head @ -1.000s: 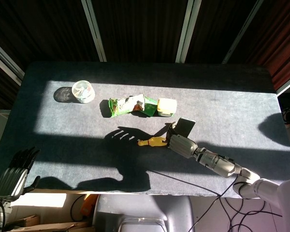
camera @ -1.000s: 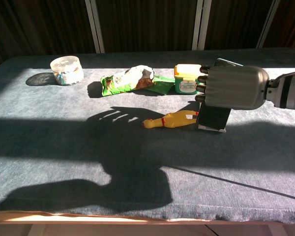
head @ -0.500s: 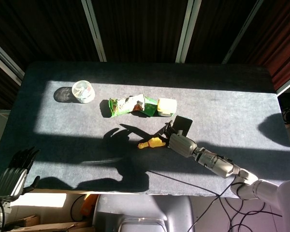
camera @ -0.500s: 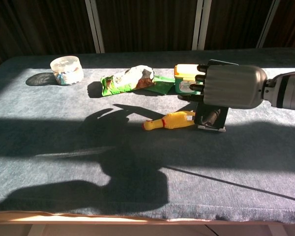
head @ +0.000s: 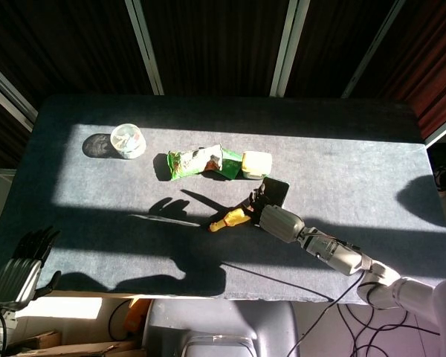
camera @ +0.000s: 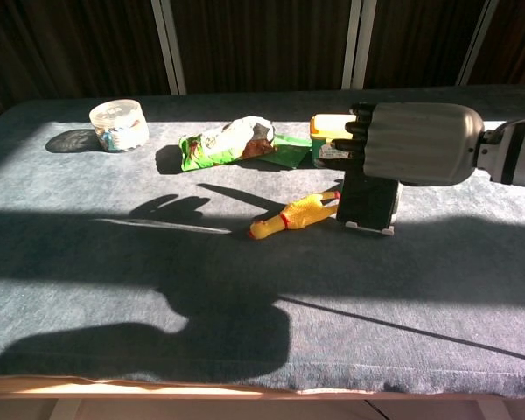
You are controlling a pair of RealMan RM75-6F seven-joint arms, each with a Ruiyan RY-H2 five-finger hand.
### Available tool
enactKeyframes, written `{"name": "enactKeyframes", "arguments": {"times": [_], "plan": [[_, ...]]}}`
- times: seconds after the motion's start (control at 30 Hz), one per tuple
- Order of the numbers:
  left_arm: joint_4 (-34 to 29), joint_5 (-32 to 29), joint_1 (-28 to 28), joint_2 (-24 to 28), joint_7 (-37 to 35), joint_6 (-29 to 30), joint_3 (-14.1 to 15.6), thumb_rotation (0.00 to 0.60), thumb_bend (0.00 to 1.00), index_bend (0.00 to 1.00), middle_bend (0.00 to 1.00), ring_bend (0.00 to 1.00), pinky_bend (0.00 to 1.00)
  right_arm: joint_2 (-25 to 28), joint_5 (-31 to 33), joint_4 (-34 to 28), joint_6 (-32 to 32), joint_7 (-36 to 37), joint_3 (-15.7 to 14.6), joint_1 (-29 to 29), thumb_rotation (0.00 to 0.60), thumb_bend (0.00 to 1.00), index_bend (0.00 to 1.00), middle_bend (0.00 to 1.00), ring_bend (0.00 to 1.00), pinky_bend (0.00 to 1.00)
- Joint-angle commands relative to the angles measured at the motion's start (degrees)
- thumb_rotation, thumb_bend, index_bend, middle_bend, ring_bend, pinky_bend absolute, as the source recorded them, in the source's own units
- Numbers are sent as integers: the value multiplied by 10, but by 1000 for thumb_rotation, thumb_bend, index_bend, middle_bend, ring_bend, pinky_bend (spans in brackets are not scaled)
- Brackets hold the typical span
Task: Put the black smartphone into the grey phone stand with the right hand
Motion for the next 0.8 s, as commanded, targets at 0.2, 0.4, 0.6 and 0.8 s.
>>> {"name": "enactKeyframes", "arguments": {"times": [0.2, 0.4, 0.6, 0.8], "plan": [[-1, 2, 1, 0, 2, 2, 1, 600, 367, 0, 0, 0, 0, 50, -8, -71, 68, 40, -2, -30, 600, 391, 0, 254, 268, 330], [-2, 4, 2, 0, 3, 5, 1, 600, 366, 0, 0, 0, 0, 72, -3, -126, 178, 84, -6, -99, 600, 393, 0, 209, 215, 283], [-3, 5, 3, -1, 7, 6, 1, 600, 366, 0, 0, 0, 0, 79, 14, -183, 302, 157, -23, -197, 600, 392, 0, 184, 173, 239], [-4, 3, 5, -2, 12, 10, 0, 600, 366, 0, 0, 0, 0, 84, 67, -215, 385, 263, -50, -302, 600, 392, 0, 95, 85, 143]]}}
